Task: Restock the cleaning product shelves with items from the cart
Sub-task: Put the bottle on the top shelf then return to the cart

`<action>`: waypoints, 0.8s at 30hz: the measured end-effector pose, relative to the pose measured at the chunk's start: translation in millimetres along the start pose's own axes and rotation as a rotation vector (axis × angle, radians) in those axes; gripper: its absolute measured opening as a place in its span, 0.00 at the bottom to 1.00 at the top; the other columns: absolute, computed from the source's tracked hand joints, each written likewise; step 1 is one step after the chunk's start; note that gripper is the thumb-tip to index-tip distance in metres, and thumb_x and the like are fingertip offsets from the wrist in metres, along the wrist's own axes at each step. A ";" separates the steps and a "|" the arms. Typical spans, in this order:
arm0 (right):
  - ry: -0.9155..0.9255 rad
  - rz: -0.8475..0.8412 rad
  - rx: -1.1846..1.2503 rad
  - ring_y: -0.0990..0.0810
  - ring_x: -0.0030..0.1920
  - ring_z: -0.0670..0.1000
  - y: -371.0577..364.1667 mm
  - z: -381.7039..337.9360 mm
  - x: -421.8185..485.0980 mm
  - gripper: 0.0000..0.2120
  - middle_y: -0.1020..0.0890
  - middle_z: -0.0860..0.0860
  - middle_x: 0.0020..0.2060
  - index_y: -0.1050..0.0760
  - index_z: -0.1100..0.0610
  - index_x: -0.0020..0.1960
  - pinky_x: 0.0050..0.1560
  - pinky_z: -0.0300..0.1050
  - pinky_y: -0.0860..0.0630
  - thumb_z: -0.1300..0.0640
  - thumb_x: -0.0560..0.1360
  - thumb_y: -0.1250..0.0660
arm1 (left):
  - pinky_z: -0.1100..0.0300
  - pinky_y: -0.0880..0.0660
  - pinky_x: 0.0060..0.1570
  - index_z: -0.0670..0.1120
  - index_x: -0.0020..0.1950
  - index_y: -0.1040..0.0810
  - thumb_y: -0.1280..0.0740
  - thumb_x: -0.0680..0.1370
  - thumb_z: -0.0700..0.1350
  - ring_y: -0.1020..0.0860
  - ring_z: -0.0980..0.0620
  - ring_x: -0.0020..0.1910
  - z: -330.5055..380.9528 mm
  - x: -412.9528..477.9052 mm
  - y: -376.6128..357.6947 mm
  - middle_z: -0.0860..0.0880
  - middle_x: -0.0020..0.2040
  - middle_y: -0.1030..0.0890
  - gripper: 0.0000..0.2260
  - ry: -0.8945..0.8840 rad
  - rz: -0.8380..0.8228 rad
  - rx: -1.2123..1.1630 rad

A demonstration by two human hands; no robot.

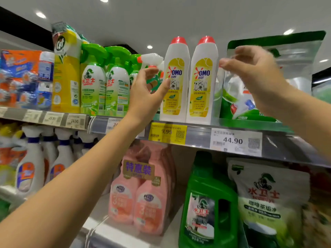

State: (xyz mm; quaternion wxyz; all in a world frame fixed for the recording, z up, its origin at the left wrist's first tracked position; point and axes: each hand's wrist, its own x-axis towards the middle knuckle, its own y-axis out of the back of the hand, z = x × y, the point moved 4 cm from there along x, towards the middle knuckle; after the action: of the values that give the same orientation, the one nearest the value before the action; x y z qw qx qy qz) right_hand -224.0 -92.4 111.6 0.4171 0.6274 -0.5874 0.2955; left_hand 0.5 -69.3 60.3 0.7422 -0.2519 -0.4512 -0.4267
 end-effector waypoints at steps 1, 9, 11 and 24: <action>0.056 0.047 0.052 0.23 0.57 0.49 4.8 -8.4 -14.5 0.23 0.23 0.51 0.55 0.29 0.55 0.63 0.50 0.37 0.28 0.49 0.71 0.29 | 0.58 0.25 0.61 0.46 0.62 0.29 0.31 0.76 0.50 0.24 0.50 0.62 7.5 -12.2 4.4 0.46 0.62 0.26 0.18 -0.028 0.029 0.004; -0.057 -0.333 0.510 0.22 0.32 0.46 -50.1 -13.6 -169.6 0.02 0.18 0.46 0.33 0.21 0.47 0.40 0.34 0.37 0.26 0.53 0.71 0.30 | 0.65 0.26 0.40 0.44 0.47 0.26 0.36 0.80 0.39 0.24 0.59 0.39 41.3 -184.4 62.6 0.51 0.40 0.23 0.03 0.136 0.097 0.112; -0.133 -0.443 0.599 0.24 0.32 0.49 -78.1 -10.1 -227.0 0.05 0.19 0.48 0.34 0.21 0.48 0.38 0.35 0.41 0.27 0.48 0.70 0.28 | 0.64 0.27 0.39 0.44 0.46 0.26 0.36 0.80 0.40 0.24 0.57 0.38 41.1 -238.0 89.3 0.50 0.39 0.24 0.04 0.243 0.109 0.191; -0.766 -1.184 0.751 0.25 0.30 0.41 -300.5 -29.5 -542.6 0.18 0.20 0.46 0.32 0.19 0.48 0.41 0.32 0.30 0.29 0.35 0.61 0.26 | 0.59 0.28 0.40 0.49 0.40 0.26 0.34 0.74 0.47 0.26 0.53 0.36 54.3 -589.2 308.3 0.50 0.36 0.23 0.04 1.030 0.564 0.550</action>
State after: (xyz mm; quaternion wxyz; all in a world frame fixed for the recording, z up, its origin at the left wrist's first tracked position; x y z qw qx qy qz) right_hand 1.7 188.0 -394.4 0.0347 0.9915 -0.1205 -0.0332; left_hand 106.6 368.0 -432.3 0.9846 0.0752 -0.0467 -0.1504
